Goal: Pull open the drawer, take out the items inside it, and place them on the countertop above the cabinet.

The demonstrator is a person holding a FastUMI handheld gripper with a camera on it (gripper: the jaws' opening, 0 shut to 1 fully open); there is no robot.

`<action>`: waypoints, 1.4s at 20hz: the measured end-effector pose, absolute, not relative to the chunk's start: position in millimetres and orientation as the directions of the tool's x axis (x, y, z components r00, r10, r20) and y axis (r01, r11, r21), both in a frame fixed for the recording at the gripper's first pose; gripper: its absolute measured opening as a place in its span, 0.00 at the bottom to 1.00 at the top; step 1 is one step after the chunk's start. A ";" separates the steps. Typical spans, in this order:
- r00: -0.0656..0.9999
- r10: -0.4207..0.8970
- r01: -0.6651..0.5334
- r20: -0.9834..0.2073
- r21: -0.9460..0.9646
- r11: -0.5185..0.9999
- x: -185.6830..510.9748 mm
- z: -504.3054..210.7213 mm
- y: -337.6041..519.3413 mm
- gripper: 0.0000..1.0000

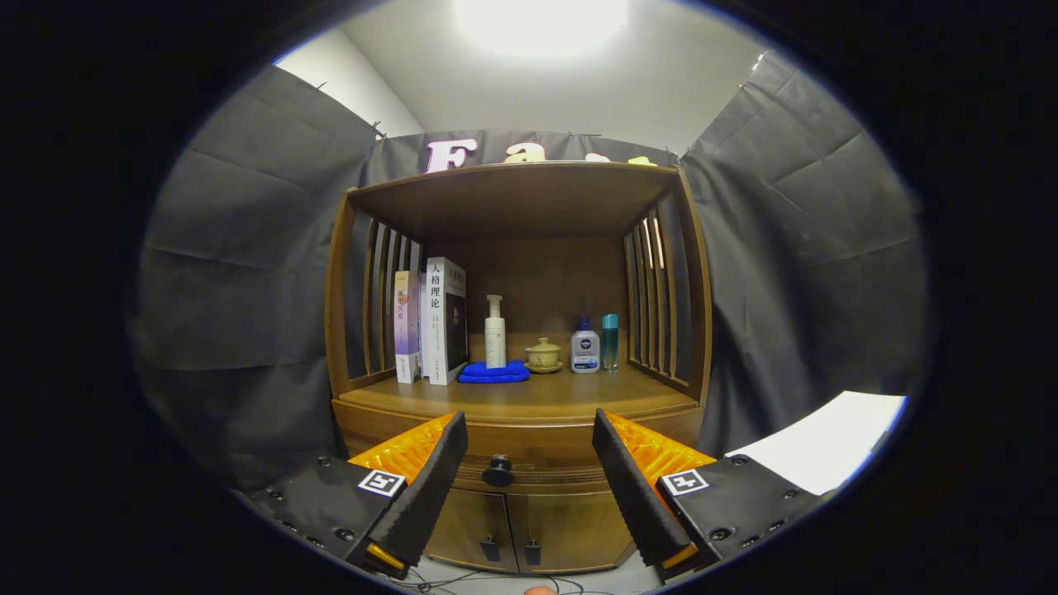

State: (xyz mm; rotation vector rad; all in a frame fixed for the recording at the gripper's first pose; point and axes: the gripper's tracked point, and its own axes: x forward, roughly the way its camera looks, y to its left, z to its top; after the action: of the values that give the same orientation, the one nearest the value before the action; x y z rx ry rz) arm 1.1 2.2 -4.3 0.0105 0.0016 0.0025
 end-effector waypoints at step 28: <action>0.964 0.062 -0.054 -0.258 0.039 0.998 127.1 -87.2 34.1 0.97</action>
State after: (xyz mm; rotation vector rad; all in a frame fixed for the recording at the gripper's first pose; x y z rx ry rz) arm 127.1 34.1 -87.2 0.0321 0.2626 0.0585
